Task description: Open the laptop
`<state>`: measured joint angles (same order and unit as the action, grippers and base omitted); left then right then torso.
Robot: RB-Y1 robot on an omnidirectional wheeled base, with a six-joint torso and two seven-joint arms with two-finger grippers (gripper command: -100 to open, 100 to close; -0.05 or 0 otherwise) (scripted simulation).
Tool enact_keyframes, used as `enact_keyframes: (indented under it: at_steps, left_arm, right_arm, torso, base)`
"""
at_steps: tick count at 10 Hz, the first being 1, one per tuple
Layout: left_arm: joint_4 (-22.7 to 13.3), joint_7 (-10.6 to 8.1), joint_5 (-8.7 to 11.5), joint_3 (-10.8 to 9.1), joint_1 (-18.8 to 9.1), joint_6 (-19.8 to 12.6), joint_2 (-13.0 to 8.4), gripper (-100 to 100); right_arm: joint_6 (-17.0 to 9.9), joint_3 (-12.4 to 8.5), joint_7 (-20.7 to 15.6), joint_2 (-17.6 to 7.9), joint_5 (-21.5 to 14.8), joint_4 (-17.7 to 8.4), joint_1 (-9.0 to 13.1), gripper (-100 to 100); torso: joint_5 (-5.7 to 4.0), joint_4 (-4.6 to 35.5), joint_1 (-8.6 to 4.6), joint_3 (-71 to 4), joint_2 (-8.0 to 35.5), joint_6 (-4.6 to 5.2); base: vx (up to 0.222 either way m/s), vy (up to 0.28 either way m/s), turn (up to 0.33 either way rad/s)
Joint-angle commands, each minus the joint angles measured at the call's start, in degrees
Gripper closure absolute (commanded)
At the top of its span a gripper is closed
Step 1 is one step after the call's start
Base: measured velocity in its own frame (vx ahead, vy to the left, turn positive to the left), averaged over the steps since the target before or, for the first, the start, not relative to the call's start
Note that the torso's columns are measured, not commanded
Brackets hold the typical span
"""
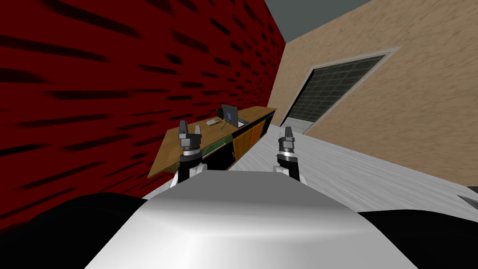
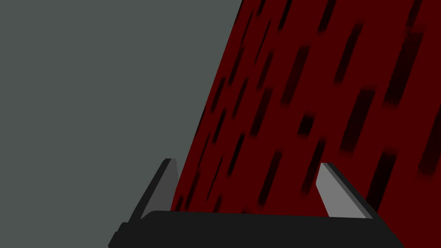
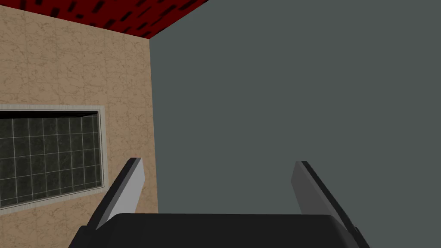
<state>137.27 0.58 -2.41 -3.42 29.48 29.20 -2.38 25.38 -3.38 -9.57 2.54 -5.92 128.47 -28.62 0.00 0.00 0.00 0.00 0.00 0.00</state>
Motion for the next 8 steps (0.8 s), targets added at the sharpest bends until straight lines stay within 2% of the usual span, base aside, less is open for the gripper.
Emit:
enact_keyframes:
  at_steps: [1, 8]
  left_arm:
    - [0.0, 0.00, 0.0, 0.00, 0.0, 0.0, 0.0, 0]
    - [0.0, 0.00, 0.0, 0.00, 0.0, 0.0, 0.0, 0]
  right_arm:
    - [0.0, 0.0, 0.0, 0.0, 0.0, 0.0, 0.0, 0]
    - [0.0, 0.0, 0.0, 0.0, 0.0, 0.0, 0.0, 0]
  torso:
    - [0.00, 2.3, 0.00, -4.7, 2.3, 0.00]
    - [0.00, 31.1, 0.00, -62.3, 31.2, 0.00]
  base:
    - [0.000, 0.000, 0.000]
    - [0.000, 0.000, 0.000]
